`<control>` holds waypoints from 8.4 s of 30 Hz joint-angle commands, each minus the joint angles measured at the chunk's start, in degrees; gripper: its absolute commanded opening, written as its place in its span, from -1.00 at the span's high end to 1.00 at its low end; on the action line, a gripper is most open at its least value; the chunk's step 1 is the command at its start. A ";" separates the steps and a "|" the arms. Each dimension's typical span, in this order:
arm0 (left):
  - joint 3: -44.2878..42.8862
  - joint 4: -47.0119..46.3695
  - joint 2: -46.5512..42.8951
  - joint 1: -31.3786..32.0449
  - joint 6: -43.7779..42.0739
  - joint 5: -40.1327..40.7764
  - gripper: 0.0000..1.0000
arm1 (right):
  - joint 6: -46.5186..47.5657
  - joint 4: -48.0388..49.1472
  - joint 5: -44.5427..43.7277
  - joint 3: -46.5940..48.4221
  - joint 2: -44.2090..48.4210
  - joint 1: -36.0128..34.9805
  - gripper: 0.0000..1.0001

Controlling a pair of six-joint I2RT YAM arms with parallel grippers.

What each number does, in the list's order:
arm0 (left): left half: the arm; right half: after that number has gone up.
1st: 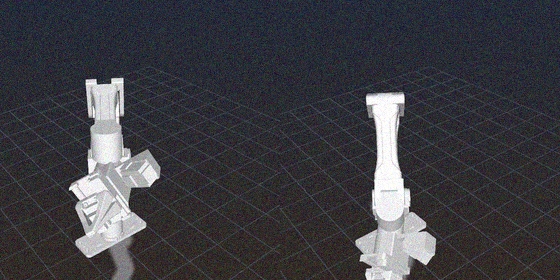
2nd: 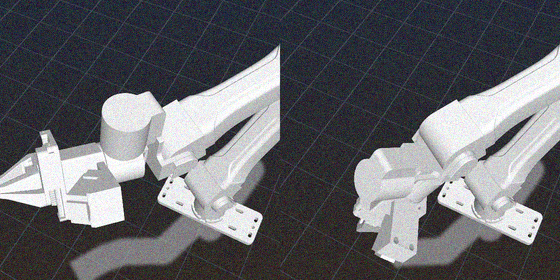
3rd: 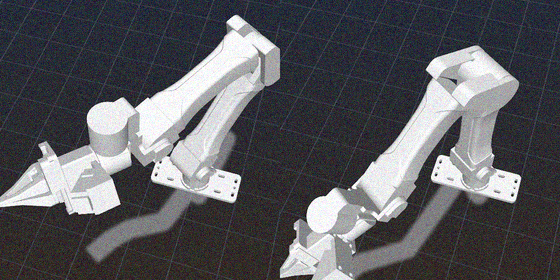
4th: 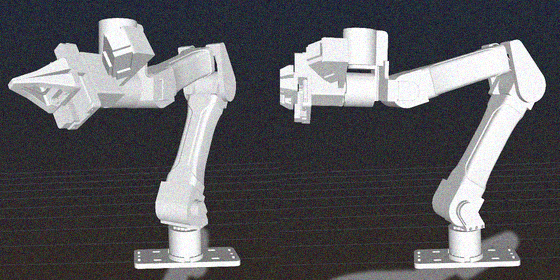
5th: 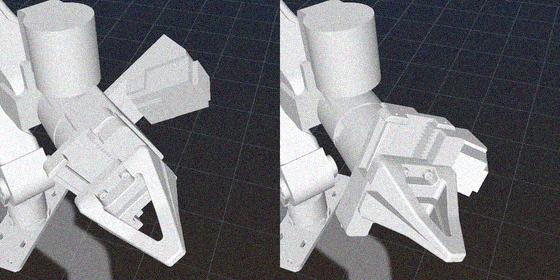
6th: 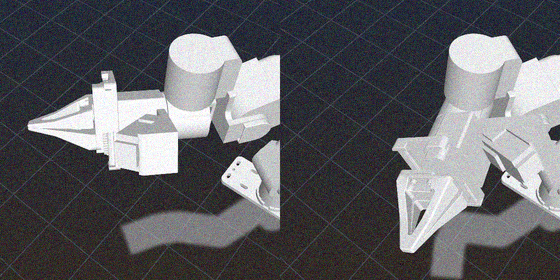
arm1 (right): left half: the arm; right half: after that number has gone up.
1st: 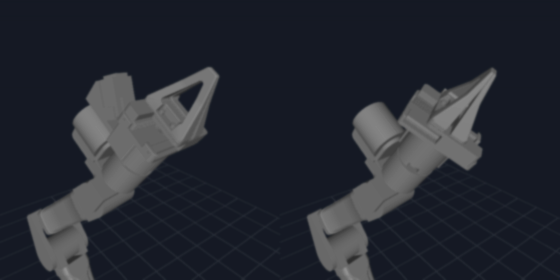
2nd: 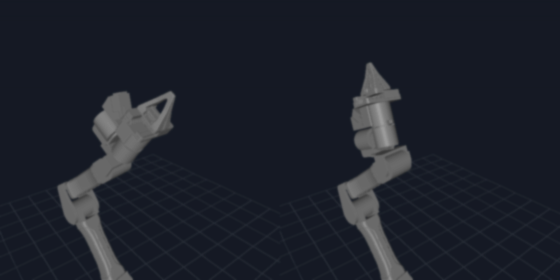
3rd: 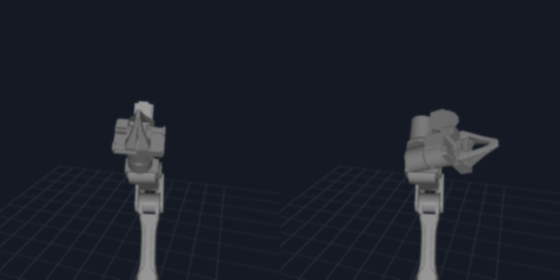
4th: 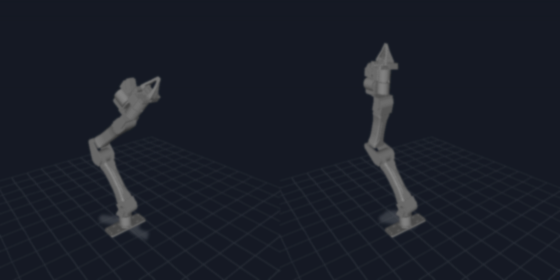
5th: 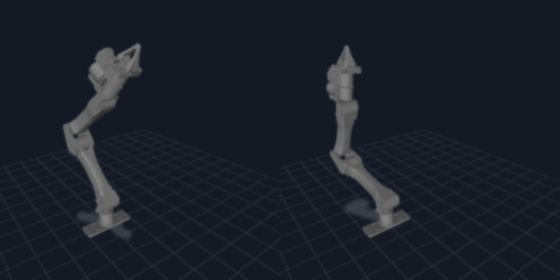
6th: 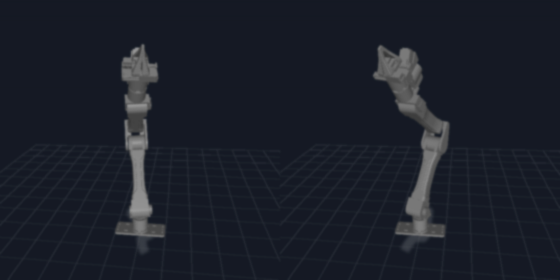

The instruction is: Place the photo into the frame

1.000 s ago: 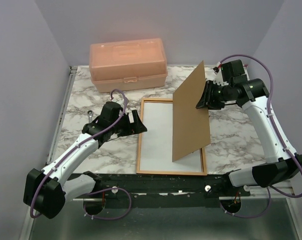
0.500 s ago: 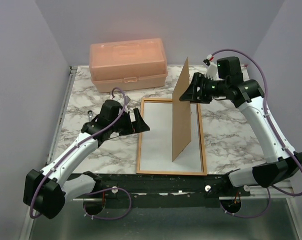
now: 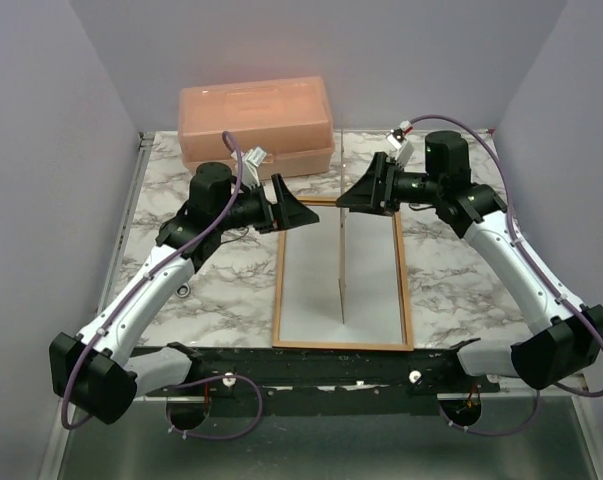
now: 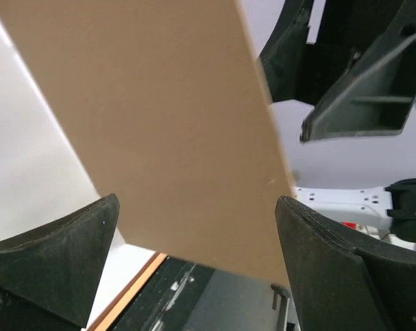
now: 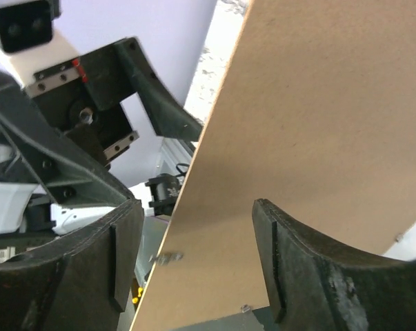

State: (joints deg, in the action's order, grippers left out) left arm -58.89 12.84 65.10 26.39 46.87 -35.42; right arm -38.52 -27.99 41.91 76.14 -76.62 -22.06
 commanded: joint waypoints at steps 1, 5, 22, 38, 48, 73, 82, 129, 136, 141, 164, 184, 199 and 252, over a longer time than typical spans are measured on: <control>-4.79 -5.12 4.67 -1.47 3.10 -8.47 -0.97 | -3.97 9.95 6.36 -2.48 3.99 -0.30 -0.48; -9.55 -3.05 9.93 -2.11 2.52 -10.98 -0.97 | -4.78 12.25 6.74 -3.84 6.43 -0.34 -0.56; -19.64 19.83 19.25 -2.40 -9.95 4.99 -0.26 | -0.55 4.92 -0.01 -8.00 10.00 -0.34 -0.57; -11.47 13.09 15.93 -4.09 -8.31 3.01 1.00 | 1.88 -1.09 -9.54 -12.94 12.13 -0.33 -0.59; 5.67 -12.55 3.16 -11.03 7.51 -11.67 1.00 | 0.77 -2.68 -15.51 -17.89 13.30 0.52 -0.87; 23.31 -27.96 1.86 -9.20 13.75 -8.65 1.00 | 4.75 7.96 -9.22 -43.20 3.21 27.43 -0.92; 26.26 -33.85 6.54 -6.94 15.73 -6.32 1.00 | 2.31 15.48 -3.35 -47.03 -0.70 27.43 -0.91; 28.43 -37.87 14.18 -9.74 11.93 -6.15 1.00 | 2.23 21.36 -1.31 -52.10 -5.00 27.26 -0.79; 28.85 -38.68 16.64 -8.93 11.40 -5.25 1.00 | 1.65 22.53 -0.44 -52.63 -5.36 27.27 -0.78; 29.85 -40.87 18.53 -8.20 11.83 -4.67 1.00 | 1.15 23.59 0.40 -53.19 -5.77 27.26 -0.77; 28.26 -36.91 25.60 -5.59 5.23 -3.97 1.00 | 0.36 26.05 1.77 -53.59 -7.39 27.28 -0.74; 27.74 -40.28 17.59 -6.47 11.29 -11.19 1.00 | 2.26 21.90 1.53 -49.62 -3.75 27.32 -0.93; 23.69 -21.52 -4.99 -10.82 6.77 -6.43 1.00 | 3.93 14.69 3.57 -44.19 5.82 27.34 -0.99; 8.52 -19.10 -13.91 -9.62 18.09 -17.84 0.77 | -54.98 100.00 23.79 -58.73 15.13 22.07 0.99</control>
State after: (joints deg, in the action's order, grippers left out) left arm -43.38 -9.80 53.87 14.13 67.77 -53.06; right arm -92.44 65.87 65.91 18.85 -61.49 0.43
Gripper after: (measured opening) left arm 0.033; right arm 0.050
